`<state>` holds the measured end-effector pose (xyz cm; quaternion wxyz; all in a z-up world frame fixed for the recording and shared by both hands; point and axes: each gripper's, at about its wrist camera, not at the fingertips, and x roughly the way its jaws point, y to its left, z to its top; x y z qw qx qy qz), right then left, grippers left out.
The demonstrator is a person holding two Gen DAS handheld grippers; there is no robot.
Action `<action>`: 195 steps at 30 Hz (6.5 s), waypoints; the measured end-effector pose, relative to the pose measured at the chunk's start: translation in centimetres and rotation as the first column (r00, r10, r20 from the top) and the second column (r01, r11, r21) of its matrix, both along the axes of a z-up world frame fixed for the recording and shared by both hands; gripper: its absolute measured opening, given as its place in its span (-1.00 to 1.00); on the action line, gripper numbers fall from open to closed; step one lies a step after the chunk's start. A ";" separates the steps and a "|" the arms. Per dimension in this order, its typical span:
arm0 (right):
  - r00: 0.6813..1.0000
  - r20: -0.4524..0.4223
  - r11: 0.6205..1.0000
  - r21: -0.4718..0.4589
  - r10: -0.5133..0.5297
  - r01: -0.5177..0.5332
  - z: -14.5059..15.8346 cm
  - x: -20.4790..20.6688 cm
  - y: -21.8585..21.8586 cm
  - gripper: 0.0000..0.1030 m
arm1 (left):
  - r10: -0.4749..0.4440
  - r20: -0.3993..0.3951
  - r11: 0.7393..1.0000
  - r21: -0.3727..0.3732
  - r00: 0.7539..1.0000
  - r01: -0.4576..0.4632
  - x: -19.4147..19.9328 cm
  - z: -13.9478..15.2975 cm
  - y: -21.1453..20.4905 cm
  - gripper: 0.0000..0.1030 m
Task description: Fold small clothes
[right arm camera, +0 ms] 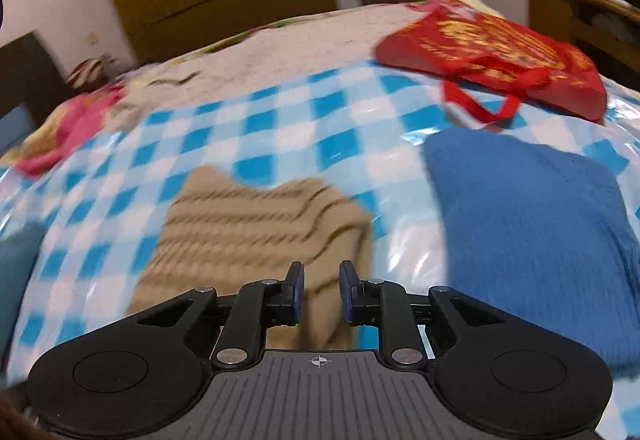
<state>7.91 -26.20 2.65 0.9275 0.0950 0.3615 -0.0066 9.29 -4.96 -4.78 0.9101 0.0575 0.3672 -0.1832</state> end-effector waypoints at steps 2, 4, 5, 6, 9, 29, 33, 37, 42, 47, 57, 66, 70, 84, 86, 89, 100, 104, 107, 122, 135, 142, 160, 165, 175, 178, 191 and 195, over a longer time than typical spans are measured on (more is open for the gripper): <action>0.998 -0.042 0.999 0.026 0.038 -0.037 -1.0 -0.8 0.9 -0.60 | 0.001 -0.002 1.000 0.000 1.000 -0.001 -0.2 0.1 0.2 0.36; 0.994 -0.093 0.998 0.016 0.062 -0.061 -2.5 -1.3 1.8 -0.61 | 0.007 -0.009 1.000 -0.001 1.000 -0.007 -0.4 0.1 0.4 0.42; 0.992 -0.108 0.998 -0.009 0.058 -0.059 -3.2 -1.5 2.1 -0.61 | 0.011 -0.013 1.000 0.001 1.000 -0.011 -0.4 0.0 0.4 0.44; 0.993 -0.104 0.998 -0.028 0.053 -0.056 -3.4 -1.7 2.3 -0.64 | 0.013 -0.016 1.000 0.003 1.000 -0.013 -0.5 0.0 0.5 0.45; 0.996 -0.082 0.999 -0.015 0.027 -0.029 -2.7 -2.2 2.3 -0.64 | 0.013 -0.009 1.000 0.012 1.000 -0.013 -0.7 -0.1 0.5 0.47; 0.998 -0.060 0.999 -0.049 0.002 -0.005 -3.5 -6.5 2.8 -0.43 | 0.038 -0.008 0.996 0.080 0.999 -0.037 -1.5 -0.2 -0.5 0.80; 0.998 -0.063 1.000 -0.013 -0.009 0.008 -3.6 -6.6 2.3 -0.42 | 0.057 -0.019 0.995 0.078 0.998 -0.055 -1.4 -0.3 -0.4 0.93; 0.998 -0.056 1.000 0.000 -0.014 0.014 -3.7 -6.8 2.1 -0.42 | 0.075 -0.021 0.994 0.081 0.997 -0.073 -1.4 -0.2 -0.2 1.00; 0.999 -0.048 1.000 0.012 -0.019 0.019 -3.6 -7.2 2.1 -0.42 | 0.094 -0.021 0.991 0.095 0.995 -0.092 -1.5 -0.3 -0.2 1.00; 0.999 -0.046 0.999 0.037 -0.021 0.023 -3.6 -7.7 1.9 -0.38 | 0.110 -0.026 0.988 0.111 0.994 -0.106 -1.7 -0.2 -0.3 1.00; 0.999 -0.045 1.000 0.007 0.002 -0.001 -3.6 -8.7 3.1 -0.26 | 0.127 -0.070 0.986 0.118 0.989 -0.118 -2.2 -0.2 0.0 1.00; 0.998 -0.065 1.000 0.012 -0.003 0.003 -3.9 -9.1 3.3 -0.25 | 0.135 -0.090 0.987 0.101 0.987 -0.126 -2.2 0.0 0.3 1.00; 0.998 -0.066 1.000 0.004 0.004 -0.004 -4.0 -9.1 3.6 -0.17 | 0.138 -0.100 0.988 0.089 0.985 -0.129 -2.1 0.0 0.5 1.00; 0.998 -0.070 1.000 0.017 -0.001 0.002 -4.2 -9.2 3.5 -0.15 | 0.132 -0.125 0.989 0.084 0.983 -0.122 -2.0 -0.5 0.5 1.00; 0.998 -0.070 1.000 0.020 0.000 0.002 -4.3 -9.2 3.5 -0.15 | 0.132 -0.127 0.989 0.082 0.983 -0.123 -2.0 -0.5 0.6 1.00; 0.998 -0.068 1.000 0.021 0.001 0.000 -4.3 -9.3 3.5 -0.15 | 0.133 -0.129 0.989 0.082 0.983 -0.123 -2.0 -0.6 0.6 1.00; 0.998 -0.068 1.000 0.022 0.001 0.000 -4.3 -9.3 3.5 -0.13 | 0.134 -0.130 0.989 0.082 0.982 -0.124 -2.0 -0.6 0.6 1.00; 0.998 -0.067 1.000 0.022 0.003 -0.002 -4.3 -9.4 3.7 -0.12 | 0.135 -0.131 0.989 0.082 0.982 -0.125 -2.1 -0.6 0.7 1.00; 0.998 -0.067 1.000 0.027 0.006 -0.004 -4.3 -9.6 3.9 -0.11 | 0.137 -0.131 0.989 0.080 0.982 -0.128 -2.1 -0.6 0.8 1.00; 0.998 -0.060 0.999 0.048 0.002 0.001 -4.2 -10.0 3.9 -0.08 | 0.135 -0.129 0.989 0.074 0.982 -0.126 -2.3 -0.5 0.9 1.00; 0.998 -0.059 0.999 0.051 0.001 0.002 -4.1 -10.1 3.8 -0.06 | 0.135 -0.127 0.989 0.075 0.983 -0.127 -2.4 -0.4 0.9 1.00; 0.998 -0.059 0.999 0.044 -0.017 0.019 -4.2 -10.1 3.8 -0.06 | 0.137 -0.128 0.989 0.066 0.982 -0.130 -2.5 -0.2 1.2 1.00; 0.997 -0.071 1.000 0.021 -0.022 0.023 -4.4 -10.0 4.1 -0.06 | 0.147 -0.118 0.988 0.070 0.982 -0.139 -2.7 -0.1 1.4 1.00; 0.997 -0.077 1.000 0.013 -0.026 0.028 -4.4 -9.9 4.2 -0.06 | 0.151 -0.108 0.987 0.070 0.983 -0.145 -2.8 0.1 1.6 1.00; 0.996 -0.083 1.000 -0.011 -0.027 0.026 -4.5 -9.8 4.5 -0.06 | 0.155 -0.103 0.986 0.081 0.982 -0.147 -3.0 0.0 1.7 1.00; 0.996 -0.085 1.000 -0.018 -0.026 0.024 -4.6 -9.8 4.5 -0.06 | 0.157 -0.102 0.985 0.088 0.982 -0.148 -3.0 0.0 1.7 1.00; 0.996 -0.086 0.999 -0.025 -0.026 0.024 -4.6 -9.8 4.6 -0.06 | 0.161 -0.097 0.984 0.094 0.982 -0.152 -3.1 0.0 1.7 1.00; 0.996 -0.086 0.999 -0.027 -0.026 0.023 -4.6 -9.8 4.6 -0.06 | 0.164 -0.094 0.983 0.097 0.982 -0.155 -3.2 0.0 1.7 1.00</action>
